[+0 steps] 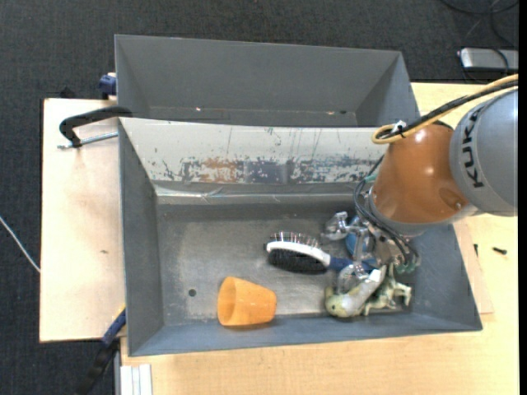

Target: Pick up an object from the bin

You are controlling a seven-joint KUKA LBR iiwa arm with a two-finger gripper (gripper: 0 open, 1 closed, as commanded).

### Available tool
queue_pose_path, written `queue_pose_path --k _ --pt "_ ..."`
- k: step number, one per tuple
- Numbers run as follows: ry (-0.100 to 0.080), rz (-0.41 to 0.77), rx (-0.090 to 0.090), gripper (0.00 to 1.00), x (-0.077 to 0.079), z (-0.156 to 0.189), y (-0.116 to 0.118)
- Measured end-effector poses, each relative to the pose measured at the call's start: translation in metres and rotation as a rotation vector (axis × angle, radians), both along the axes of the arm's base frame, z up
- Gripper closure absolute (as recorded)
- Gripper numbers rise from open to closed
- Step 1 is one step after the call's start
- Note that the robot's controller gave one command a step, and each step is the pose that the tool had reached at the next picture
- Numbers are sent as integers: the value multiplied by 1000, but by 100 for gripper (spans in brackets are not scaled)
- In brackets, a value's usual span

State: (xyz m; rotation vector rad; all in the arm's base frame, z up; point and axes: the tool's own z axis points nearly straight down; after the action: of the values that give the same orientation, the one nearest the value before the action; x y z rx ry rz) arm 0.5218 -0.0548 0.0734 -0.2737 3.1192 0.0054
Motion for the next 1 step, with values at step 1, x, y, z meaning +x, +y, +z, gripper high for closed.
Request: queue_pose_path --k 1 --pt "12 4 -3 100 -3 0 -1"
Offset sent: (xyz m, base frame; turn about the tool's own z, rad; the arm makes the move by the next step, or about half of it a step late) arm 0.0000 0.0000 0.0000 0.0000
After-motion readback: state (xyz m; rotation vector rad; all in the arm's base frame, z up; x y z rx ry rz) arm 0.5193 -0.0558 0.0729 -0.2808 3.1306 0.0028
